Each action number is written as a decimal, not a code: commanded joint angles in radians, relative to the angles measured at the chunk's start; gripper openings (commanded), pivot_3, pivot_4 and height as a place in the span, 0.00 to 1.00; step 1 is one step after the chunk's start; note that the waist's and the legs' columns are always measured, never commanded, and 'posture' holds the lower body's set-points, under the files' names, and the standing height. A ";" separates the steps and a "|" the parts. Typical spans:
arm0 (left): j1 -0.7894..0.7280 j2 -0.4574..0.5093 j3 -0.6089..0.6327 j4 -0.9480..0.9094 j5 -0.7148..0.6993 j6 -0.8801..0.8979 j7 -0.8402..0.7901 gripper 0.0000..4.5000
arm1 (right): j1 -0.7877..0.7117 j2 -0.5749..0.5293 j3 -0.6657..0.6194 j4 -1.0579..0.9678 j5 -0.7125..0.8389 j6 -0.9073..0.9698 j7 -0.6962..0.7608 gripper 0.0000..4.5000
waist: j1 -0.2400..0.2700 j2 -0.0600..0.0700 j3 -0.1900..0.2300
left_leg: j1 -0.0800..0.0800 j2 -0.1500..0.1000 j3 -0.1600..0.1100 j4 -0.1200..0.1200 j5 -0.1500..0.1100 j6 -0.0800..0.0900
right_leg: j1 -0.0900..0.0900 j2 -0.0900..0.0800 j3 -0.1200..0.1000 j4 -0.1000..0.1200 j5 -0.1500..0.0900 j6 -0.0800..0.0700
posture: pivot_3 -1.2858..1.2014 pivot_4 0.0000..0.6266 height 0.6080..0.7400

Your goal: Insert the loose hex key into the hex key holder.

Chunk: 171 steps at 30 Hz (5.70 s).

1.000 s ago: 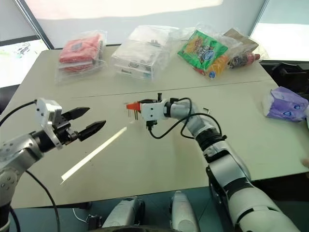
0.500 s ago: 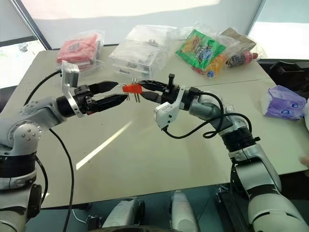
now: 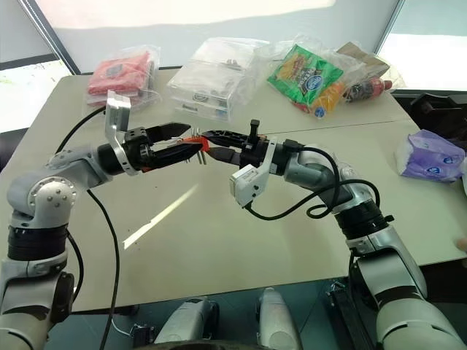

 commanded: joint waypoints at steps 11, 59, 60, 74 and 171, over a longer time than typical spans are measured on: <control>-0.017 -0.027 -0.003 -0.015 0.005 -0.009 -0.008 0.33 | -0.022 -0.002 -0.025 -0.046 0.035 0.013 0.012 0.22 | 0.001 0.000 0.000 | 0.000 0.000 0.000 0.000 0.000 0.000 | 0.000 0.000 0.000 0.000 0.000 0.000 | 0.52 0.24 1.00; 0.060 -0.022 -0.077 -0.104 0.246 -0.216 0.019 0.00 | -0.113 0.136 -0.414 -0.142 0.556 2.275 -0.002 0.98 | 0.009 0.000 0.000 | -0.002 -0.001 -0.001 0.001 0.000 0.001 | -0.001 -0.003 0.001 0.000 0.000 0.000 | 0.52 0.24 1.00; 0.061 -0.022 -0.078 -0.105 0.246 -0.217 0.020 0.00 | -0.115 0.132 -0.410 -0.139 0.558 2.277 -0.018 0.98 | 0.008 0.000 0.000 | -0.002 -0.001 -0.001 0.001 0.000 0.001 | -0.001 -0.003 0.001 0.000 0.000 0.000 | 0.52 0.24 1.00; 0.081 -0.031 -0.088 -0.120 0.256 -0.223 0.029 0.00 | -0.097 0.073 -0.387 -0.105 0.554 2.297 -0.134 0.98 | 0.004 0.000 0.000 | -0.002 0.000 0.000 0.000 0.000 0.001 | -0.002 -0.002 0.001 0.000 0.000 0.000 | 0.52 0.24 1.00; -0.139 -0.080 -0.100 0.132 0.295 -0.225 -0.040 0.00 | 0.075 0.585 -0.294 -0.129 0.902 0.897 0.114 0.02 | -0.024 0.000 0.000 | -0.002 0.000 -0.002 -0.001 -0.001 0.001 | -0.003 -0.001 0.000 0.002 0.000 0.000 | 0.52 0.24 1.00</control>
